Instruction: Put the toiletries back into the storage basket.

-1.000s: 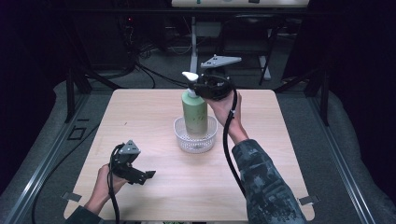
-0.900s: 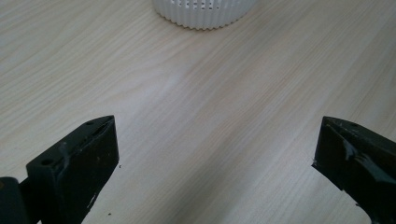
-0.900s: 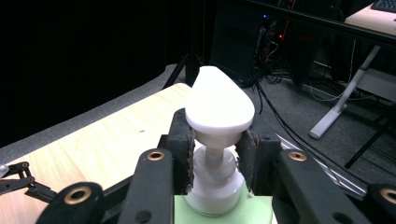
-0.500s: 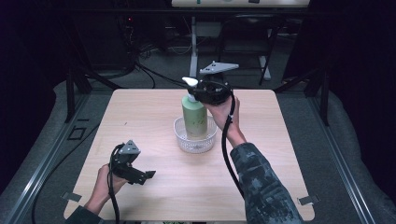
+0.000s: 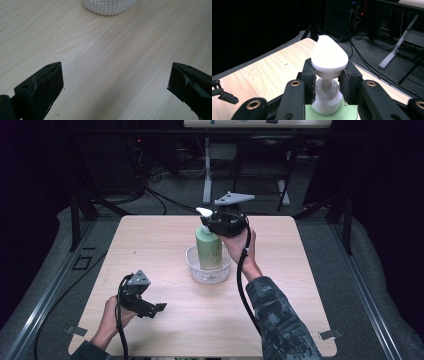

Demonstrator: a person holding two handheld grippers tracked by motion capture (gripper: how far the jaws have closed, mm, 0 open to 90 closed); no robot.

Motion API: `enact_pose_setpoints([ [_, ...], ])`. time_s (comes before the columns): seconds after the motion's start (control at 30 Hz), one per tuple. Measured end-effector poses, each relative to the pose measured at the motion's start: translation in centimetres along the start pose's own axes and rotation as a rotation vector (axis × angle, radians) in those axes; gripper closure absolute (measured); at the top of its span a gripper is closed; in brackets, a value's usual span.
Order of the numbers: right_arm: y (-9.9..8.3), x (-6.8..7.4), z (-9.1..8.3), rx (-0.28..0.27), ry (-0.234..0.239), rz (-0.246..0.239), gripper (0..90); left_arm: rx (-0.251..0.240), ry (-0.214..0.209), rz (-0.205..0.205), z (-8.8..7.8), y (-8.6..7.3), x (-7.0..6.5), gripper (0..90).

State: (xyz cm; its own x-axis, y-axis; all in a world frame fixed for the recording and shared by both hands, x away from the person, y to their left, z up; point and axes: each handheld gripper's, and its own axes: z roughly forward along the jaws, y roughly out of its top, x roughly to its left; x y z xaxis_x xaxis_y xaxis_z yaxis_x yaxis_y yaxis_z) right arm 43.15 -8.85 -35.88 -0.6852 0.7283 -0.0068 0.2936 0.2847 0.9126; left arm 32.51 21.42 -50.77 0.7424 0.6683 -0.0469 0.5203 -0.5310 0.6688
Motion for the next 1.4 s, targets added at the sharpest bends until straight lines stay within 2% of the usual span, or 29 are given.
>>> enact_pose_setpoints([
  [0.83, -2.7, 0.2, 1.9, 0.023, -0.034, 0.019, 68.0, 0.0, -0.005, 0.001, 0.0, 0.0, 0.0, 0.0],
  [1.17, -3.0, 0.2, 1.8, 0.007, -0.04, 0.024, 67.9, 0.003, -0.006, -0.001, 0.0, 0.0, 0.0, 0.0],
  [1.4, -3.1, 0.2, 1.2, 0.029, -0.031, 0.024, 67.7, 0.012, -0.01, 0.006, 0.0, 0.0, -0.1, 0.0],
])
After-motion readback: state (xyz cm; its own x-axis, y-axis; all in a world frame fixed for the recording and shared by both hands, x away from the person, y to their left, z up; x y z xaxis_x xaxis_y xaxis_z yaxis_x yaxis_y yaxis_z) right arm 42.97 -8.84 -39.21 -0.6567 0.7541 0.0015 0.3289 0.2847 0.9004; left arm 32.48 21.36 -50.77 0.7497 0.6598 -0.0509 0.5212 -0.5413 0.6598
